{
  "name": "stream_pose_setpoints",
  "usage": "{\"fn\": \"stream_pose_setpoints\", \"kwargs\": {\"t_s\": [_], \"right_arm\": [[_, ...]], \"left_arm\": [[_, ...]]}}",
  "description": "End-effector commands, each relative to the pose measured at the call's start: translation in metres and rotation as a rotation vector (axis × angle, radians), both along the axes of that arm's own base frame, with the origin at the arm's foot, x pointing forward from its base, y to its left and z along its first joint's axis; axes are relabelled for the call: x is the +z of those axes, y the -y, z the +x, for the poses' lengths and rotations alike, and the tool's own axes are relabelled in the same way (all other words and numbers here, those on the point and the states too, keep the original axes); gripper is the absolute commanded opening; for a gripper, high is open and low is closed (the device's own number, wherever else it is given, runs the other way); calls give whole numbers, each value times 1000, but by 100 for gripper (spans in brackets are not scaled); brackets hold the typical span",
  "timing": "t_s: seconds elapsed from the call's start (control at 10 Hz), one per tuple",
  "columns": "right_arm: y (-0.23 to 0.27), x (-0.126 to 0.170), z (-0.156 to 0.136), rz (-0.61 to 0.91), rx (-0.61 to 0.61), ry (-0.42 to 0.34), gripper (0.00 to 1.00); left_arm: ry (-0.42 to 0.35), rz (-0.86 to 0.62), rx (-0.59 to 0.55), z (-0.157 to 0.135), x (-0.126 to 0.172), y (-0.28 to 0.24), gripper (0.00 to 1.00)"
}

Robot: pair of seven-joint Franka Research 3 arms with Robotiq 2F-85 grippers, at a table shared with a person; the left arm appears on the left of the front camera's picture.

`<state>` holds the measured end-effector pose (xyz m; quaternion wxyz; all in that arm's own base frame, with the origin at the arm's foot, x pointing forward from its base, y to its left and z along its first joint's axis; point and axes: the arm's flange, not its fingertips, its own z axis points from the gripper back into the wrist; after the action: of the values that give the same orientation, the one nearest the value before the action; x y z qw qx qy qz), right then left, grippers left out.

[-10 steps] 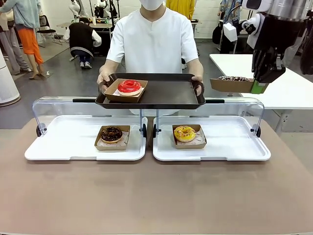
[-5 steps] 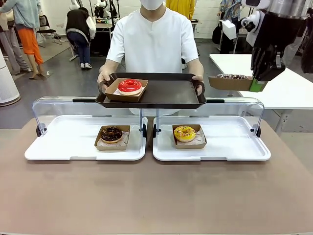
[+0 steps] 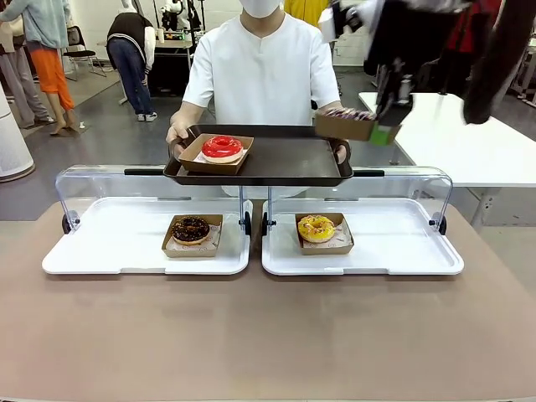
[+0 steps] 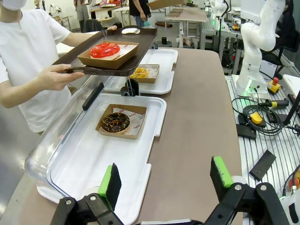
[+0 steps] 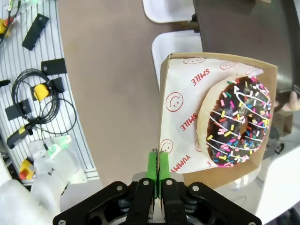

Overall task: Provide the desired donut to the person.
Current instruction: Place the picked Paper togo box onto the Handle tray extended by the person.

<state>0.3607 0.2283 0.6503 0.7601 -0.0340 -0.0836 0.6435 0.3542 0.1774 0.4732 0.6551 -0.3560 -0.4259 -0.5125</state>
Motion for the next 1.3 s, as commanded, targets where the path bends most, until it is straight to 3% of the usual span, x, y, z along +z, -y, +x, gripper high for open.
{"fn": "stream_pose_setpoints", "kwargs": {"t_s": [0.0, 0.1, 0.2, 0.9, 1.2], "right_arm": [[-27, -12, 21, -36, 42, -34, 2], [-38, -18, 26, -52, 73, -33, 2], [-47, -24, 36, -95, 71, 18, 2], [-73, -64, 100, -98, 273, -22, 2], [-77, -83, 128, -117, 230, -31, 2]], "left_arm": [[13, -17, 0, -1, 1, -1, 100], [13, -17, 0, -1, 1, -1, 100], [13, -17, 0, -1, 1, -1, 100], [13, -17, 0, -1, 1, -1, 100], [13, -17, 0, -1, 1, -1, 100]]}}
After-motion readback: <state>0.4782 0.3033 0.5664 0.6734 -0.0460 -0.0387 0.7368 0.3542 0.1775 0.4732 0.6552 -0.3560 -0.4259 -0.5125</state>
